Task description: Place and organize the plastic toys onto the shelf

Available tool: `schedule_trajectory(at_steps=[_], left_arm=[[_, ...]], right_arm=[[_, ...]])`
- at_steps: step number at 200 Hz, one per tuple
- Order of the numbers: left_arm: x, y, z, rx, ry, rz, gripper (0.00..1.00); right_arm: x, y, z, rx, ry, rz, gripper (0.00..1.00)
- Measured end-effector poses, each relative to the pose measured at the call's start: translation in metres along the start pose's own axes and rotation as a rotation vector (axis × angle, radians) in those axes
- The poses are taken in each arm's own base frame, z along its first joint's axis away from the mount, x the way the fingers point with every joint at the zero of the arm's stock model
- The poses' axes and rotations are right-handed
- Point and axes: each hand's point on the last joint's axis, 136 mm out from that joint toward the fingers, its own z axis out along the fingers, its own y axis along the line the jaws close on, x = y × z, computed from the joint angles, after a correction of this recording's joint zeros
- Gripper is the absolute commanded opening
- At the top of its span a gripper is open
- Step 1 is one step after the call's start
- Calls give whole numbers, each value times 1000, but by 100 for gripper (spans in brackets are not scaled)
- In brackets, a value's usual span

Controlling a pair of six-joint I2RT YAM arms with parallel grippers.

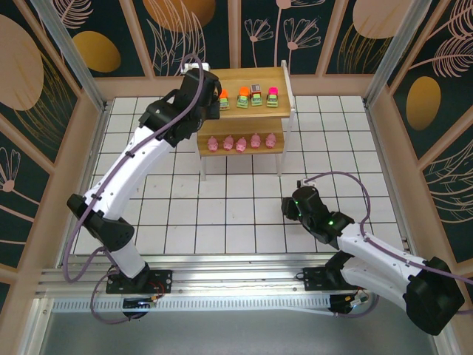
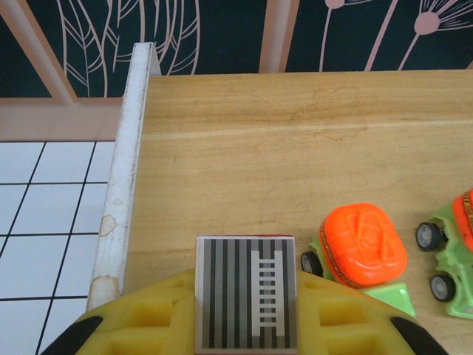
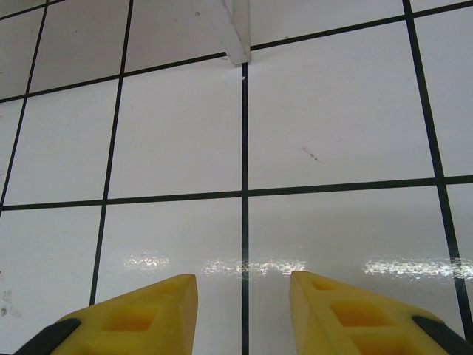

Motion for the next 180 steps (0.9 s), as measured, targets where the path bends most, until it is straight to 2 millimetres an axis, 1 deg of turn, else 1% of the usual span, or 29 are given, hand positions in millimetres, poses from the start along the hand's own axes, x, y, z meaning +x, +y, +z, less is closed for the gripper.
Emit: schedule_trajectory(at_steps=[27,59,180], left_arm=[[3,3,8,-14,11,1,21],[4,2,11,-15,14,1,21],[0,3,14,-12,0,-20,31]], right_arm=[[0,0,0,1,0,1,38],[0,0,0,1,0,1,38],[0,0,0,1,0,1,38]])
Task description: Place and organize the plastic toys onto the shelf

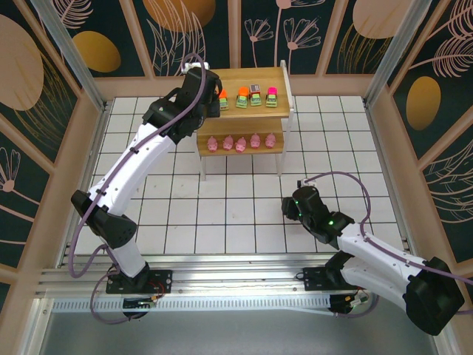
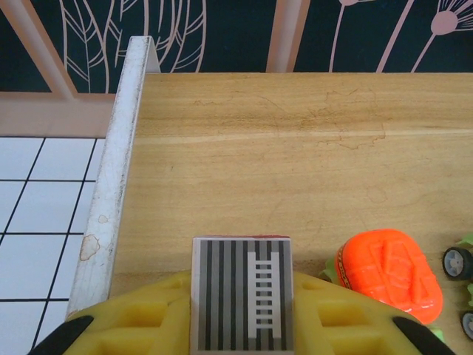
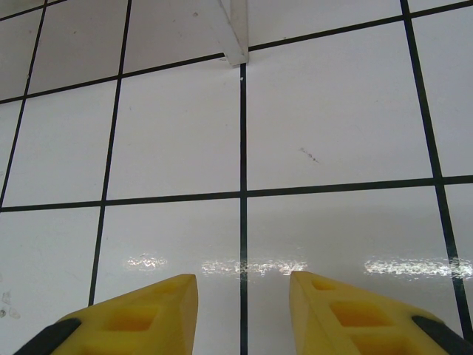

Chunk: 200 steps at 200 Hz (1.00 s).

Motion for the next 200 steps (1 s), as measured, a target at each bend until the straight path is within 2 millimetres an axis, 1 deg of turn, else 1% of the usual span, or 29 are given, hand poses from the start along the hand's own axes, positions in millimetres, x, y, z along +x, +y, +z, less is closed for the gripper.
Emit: schedule_trajectory(at_steps=[62,100,200], left_arm=[[1,-1,0,7,3,-6,35],[0,-2,0,12,3,-11,43],[-9,-3,-5,18,-20,-22,43]], right_arm=[[0,0,0,-1,-2,1,38],[0,0,0,-3,-4,1,38],[1,-1,0,-6,-7,2,39]])
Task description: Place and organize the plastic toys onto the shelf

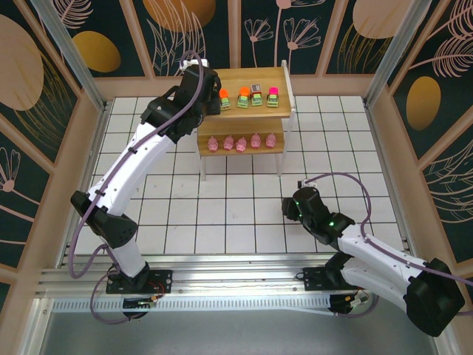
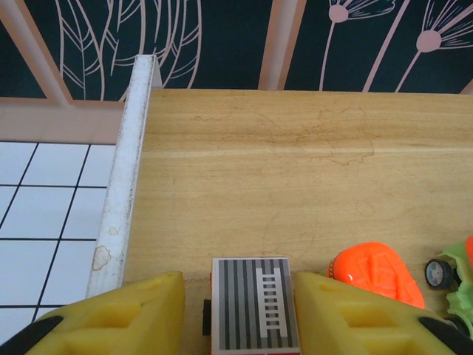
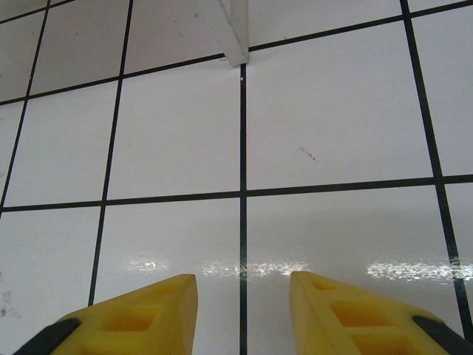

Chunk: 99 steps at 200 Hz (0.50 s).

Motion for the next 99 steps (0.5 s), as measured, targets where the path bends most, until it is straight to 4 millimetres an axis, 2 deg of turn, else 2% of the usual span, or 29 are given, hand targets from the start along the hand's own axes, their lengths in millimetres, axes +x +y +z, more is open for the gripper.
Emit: schedule_trajectory(at_steps=[32,51,77,94,99], left_arm=[[-4,-3,-5,2,-16,7,44],[-10,-6,-17,6,-44,15,47],[-28,-8,-50,42,-118,4,53],[-42,0,-77,67,-183,-16,59],[-44,5,-85,68,-199,-20,63]], right_arm=[[-2,1,-1,-5,-8,2,42],[-5,2,-5,-19,-28,9,45],[-10,2,-10,-32,-56,18,49],[-10,1,-10,-24,-59,19,52],[-10,0,-9,-18,-59,19,57]])
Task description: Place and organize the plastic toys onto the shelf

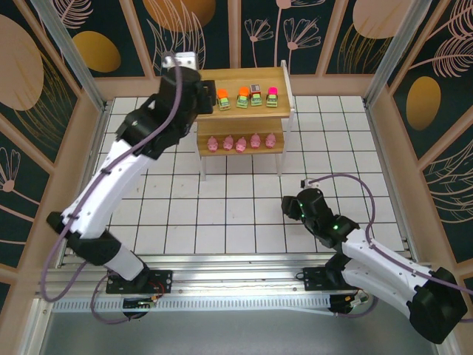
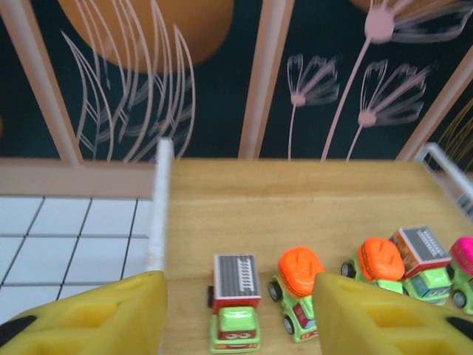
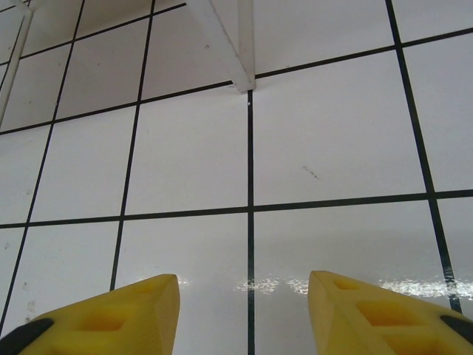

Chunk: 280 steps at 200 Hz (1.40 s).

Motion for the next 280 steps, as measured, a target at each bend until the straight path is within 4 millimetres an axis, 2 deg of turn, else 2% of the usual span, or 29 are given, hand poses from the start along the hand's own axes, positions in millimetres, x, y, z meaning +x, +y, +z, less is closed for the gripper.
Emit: schedule_trajectory(at_steps=[22,32,56,62,66,94,116,137,181,224,246,280], left_arm=[[-9,20,-28,-1,-64,-20,72],[-9,29,-37,-7,-80,-22,79],[5,48,-38,-33,-85,-25,81],[12,54,-35,-47,-76,-22,97],[17,59,-33,-58,-69,-20,99],[63,90,-13,-100,9,-5,99],[84,108,-2,-127,45,-23,99],[102,135,10,-169,63,-72,99],[157,180,22,-231,120,-154,99],[191,207,40,-273,166,-194,99],[206,210,54,-269,174,-189,99],[244,220,65,-287,186,-135,99]], right_arm=[[1,-6,3,30,7,-3,67],[-1,-8,3,42,7,-1,70],[-17,-13,-1,74,-21,19,73],[-23,-14,-2,83,-32,29,73],[-27,-15,-3,87,-39,36,73],[-52,-26,-7,115,-83,89,74],[-64,-40,-8,155,-84,133,74],[-72,-48,-7,180,-77,158,75],[-78,-61,-1,221,-56,172,75],[-89,-77,21,243,19,235,75],[-93,-79,37,245,61,242,75],[-89,-90,54,265,115,246,75]])
